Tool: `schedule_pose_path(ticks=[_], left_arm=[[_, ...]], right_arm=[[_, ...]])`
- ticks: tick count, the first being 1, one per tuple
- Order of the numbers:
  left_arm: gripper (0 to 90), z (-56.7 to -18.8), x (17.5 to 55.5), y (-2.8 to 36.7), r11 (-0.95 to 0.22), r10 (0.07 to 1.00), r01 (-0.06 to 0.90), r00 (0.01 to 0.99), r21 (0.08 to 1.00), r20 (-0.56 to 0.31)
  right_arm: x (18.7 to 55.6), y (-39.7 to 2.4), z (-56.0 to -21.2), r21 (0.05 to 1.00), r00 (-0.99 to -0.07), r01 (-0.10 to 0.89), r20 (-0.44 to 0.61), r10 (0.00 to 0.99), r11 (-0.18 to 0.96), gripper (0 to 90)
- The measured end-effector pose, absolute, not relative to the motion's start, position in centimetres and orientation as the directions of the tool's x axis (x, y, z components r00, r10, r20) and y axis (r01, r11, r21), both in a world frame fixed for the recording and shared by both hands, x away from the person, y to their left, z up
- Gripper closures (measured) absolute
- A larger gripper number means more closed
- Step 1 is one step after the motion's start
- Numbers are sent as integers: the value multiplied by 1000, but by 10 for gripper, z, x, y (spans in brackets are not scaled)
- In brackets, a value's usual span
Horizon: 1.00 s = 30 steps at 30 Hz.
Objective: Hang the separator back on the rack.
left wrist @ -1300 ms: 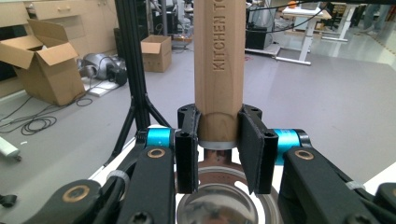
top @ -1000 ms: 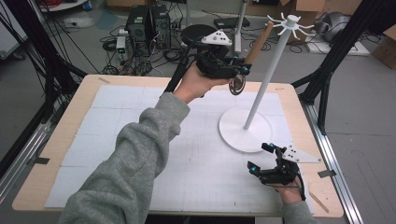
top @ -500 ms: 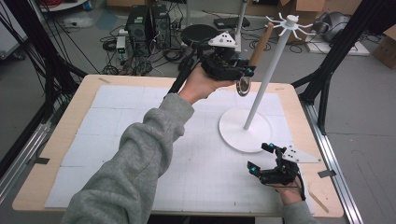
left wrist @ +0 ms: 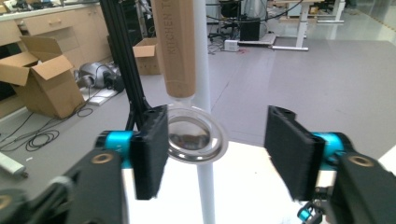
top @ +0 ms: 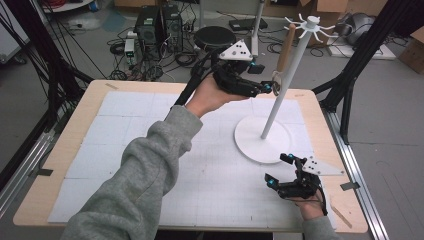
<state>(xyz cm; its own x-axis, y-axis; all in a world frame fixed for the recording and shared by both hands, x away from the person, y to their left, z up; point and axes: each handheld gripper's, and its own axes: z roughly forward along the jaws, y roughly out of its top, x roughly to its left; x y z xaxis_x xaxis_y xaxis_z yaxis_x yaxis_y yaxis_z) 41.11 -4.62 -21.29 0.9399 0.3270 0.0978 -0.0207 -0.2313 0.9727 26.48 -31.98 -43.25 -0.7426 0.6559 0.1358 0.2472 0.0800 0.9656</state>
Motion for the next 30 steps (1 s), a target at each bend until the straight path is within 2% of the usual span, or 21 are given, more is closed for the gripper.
schedule_pose_path(ticks=[3,7,17,30], left_arm=[[323,-217,409,-40,-229,321,-25,942,973,99],[160,-223,408,-31,-220,348,-29,932,975,107],[17,-242,405,-6,-195,356,9,932,981,62],[17,-274,391,17,-190,355,18,933,982,52]], right_arm=[[265,-319,-433,965,-745,246,131,654,86,10],[266,-319,-434,964,-746,252,133,652,91,10],[265,-319,-434,963,-743,254,133,656,93,10],[265,-317,-434,963,-749,249,123,651,105,10]])
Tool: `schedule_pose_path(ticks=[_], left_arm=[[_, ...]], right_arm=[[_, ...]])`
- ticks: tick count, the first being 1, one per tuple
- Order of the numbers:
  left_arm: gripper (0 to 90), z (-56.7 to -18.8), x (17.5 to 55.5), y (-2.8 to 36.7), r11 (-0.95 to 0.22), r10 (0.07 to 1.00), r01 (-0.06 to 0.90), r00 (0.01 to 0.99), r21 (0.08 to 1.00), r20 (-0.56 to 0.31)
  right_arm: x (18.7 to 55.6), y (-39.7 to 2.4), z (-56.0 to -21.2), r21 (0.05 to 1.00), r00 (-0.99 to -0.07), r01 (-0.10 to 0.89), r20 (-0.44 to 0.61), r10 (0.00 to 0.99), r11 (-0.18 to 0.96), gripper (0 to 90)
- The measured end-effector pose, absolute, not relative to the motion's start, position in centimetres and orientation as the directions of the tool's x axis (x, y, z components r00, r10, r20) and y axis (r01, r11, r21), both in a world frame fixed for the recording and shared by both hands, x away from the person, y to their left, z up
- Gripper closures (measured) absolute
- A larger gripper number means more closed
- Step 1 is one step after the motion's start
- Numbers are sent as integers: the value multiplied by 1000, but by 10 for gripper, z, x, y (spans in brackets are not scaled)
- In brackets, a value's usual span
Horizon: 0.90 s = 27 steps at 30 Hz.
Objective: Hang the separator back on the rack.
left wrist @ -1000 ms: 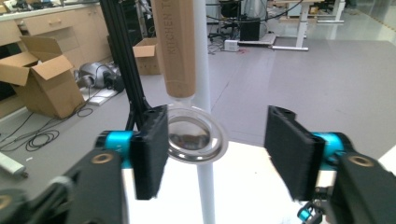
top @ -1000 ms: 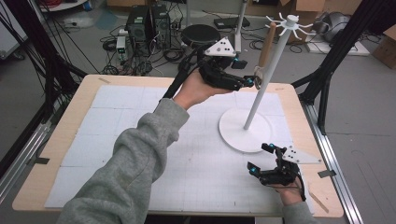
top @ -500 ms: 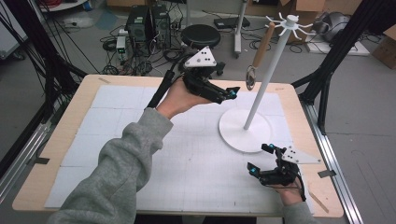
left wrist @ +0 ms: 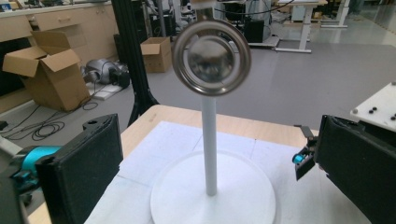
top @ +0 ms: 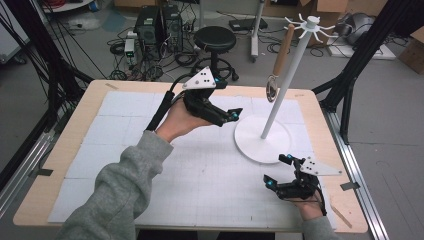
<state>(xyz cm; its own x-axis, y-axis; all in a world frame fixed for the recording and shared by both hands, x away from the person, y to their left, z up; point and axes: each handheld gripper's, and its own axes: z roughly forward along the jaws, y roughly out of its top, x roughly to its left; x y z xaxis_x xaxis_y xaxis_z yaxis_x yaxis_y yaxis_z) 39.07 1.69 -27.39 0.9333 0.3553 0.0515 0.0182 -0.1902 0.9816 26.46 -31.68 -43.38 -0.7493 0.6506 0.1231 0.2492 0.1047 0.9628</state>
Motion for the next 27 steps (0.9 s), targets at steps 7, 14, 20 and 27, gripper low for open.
schedule_pose_path(ticks=[7,14,20,27], left_arm=[[17,-289,382,35,-195,380,35,924,980,42],[17,-301,369,54,-201,405,44,913,979,42],[17,-311,357,72,-201,418,37,907,979,52],[17,-330,347,97,-183,447,75,894,980,15]], right_arm=[[263,-314,-433,963,-753,243,109,649,120,10],[260,-314,-432,963,-750,236,95,655,131,10],[258,-311,-430,963,-752,232,85,654,140,10],[258,-308,-429,964,-756,226,81,649,142,10]])
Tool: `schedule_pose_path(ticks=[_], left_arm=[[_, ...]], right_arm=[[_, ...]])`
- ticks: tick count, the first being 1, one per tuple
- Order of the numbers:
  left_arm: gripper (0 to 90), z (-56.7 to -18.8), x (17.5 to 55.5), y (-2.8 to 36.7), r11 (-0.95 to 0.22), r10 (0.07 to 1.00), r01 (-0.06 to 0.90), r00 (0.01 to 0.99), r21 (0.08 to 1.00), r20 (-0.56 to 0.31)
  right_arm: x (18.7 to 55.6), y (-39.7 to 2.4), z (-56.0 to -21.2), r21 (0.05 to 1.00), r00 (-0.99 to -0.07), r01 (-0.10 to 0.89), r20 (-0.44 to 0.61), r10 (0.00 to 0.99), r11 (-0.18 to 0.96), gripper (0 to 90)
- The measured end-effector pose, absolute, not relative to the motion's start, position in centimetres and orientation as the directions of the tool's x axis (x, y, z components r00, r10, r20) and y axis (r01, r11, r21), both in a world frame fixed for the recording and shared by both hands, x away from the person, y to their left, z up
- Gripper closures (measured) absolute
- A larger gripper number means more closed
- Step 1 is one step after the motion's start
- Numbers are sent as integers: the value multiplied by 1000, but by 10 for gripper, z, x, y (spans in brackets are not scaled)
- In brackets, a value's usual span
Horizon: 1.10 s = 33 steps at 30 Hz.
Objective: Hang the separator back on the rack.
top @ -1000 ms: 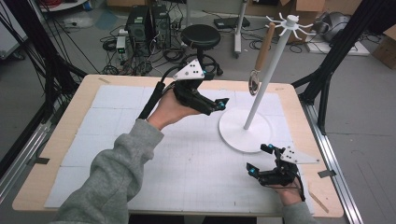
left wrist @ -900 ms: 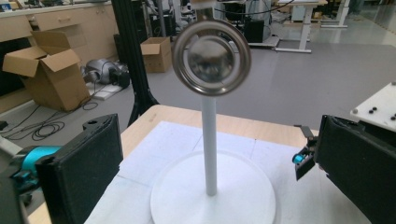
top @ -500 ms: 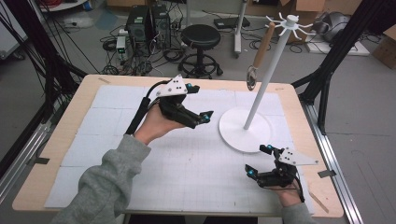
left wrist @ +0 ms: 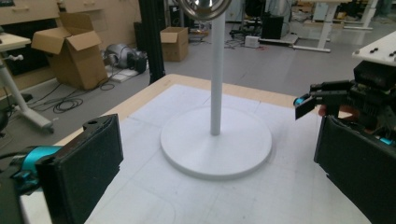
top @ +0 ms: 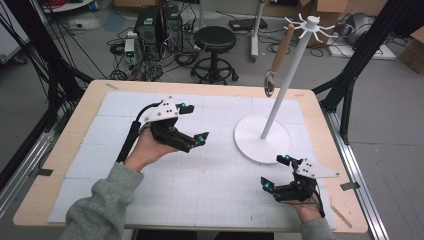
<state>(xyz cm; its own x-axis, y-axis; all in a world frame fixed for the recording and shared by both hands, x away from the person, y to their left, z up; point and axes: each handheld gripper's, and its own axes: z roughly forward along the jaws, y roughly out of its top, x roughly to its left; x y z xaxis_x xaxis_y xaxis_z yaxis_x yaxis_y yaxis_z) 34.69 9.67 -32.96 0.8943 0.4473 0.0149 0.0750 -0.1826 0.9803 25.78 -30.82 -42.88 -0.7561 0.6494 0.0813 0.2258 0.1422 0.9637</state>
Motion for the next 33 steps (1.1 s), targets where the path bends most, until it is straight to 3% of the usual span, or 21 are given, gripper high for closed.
schedule_pose_path(ticks=[19,28,33], left_arm=[[17,-369,324,149,-161,531,141,847,977,-35],[18,-369,306,149,-159,508,75,861,985,16],[18,-380,302,163,-157,543,95,840,983,6]], right_arm=[[257,-316,-427,969,-732,218,85,676,115,10],[258,-319,-427,971,-721,216,86,687,105,10],[259,-320,-427,972,-720,210,83,689,103,10]])
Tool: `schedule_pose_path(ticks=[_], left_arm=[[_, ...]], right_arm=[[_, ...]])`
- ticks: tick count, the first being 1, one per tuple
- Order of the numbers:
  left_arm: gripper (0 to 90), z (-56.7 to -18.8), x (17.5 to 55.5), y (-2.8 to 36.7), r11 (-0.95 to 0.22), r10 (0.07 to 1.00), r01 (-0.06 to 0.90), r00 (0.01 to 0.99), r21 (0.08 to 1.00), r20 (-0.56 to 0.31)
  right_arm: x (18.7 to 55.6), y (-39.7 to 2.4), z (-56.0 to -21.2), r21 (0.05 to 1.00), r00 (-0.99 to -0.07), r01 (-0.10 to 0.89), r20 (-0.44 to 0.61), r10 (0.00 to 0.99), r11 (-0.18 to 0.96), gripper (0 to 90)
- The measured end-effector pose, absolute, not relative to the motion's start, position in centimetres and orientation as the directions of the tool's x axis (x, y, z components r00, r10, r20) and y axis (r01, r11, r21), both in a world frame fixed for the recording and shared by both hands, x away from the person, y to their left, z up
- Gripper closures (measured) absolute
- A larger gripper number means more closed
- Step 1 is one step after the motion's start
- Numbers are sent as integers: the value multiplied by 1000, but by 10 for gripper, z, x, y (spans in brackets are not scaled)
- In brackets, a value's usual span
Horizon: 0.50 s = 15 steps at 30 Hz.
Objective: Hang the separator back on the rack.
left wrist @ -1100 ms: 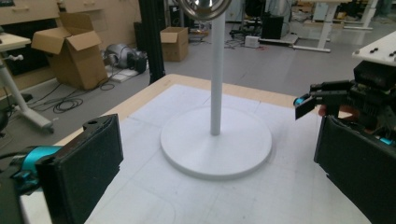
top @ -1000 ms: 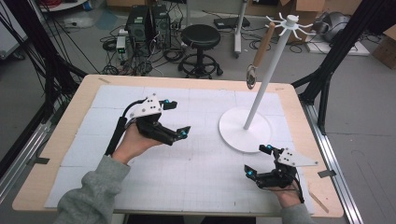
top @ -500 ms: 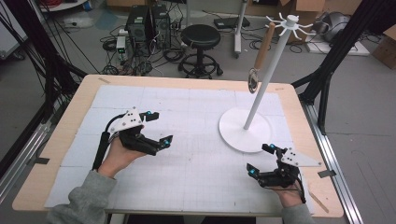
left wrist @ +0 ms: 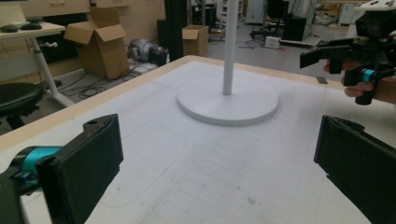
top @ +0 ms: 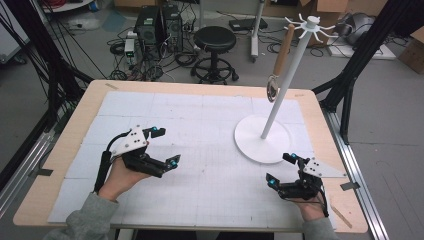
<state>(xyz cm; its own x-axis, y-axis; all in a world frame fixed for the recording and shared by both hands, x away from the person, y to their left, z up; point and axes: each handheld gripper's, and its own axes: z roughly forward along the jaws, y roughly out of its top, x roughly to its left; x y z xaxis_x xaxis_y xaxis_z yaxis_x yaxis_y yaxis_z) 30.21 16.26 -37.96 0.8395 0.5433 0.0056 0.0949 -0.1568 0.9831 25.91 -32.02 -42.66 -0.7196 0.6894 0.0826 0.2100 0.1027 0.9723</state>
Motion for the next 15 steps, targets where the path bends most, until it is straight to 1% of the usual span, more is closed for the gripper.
schedule_pose_path(ticks=[5,7,9,15], left_arm=[[17,-387,298,181,-137,585,126,811,983,-23],[18,-392,294,189,-116,597,100,802,988,-11],[17,-397,292,195,-134,615,120,788,984,-12],[17,-408,287,212,-114,665,132,747,985,-23]], right_arm=[[259,-320,-426,973,-719,206,81,691,100,10],[260,-320,-426,973,-716,209,85,693,96,10],[261,-321,-426,973,-714,210,87,695,93,10],[263,-321,-426,974,-716,208,91,692,88,10]])
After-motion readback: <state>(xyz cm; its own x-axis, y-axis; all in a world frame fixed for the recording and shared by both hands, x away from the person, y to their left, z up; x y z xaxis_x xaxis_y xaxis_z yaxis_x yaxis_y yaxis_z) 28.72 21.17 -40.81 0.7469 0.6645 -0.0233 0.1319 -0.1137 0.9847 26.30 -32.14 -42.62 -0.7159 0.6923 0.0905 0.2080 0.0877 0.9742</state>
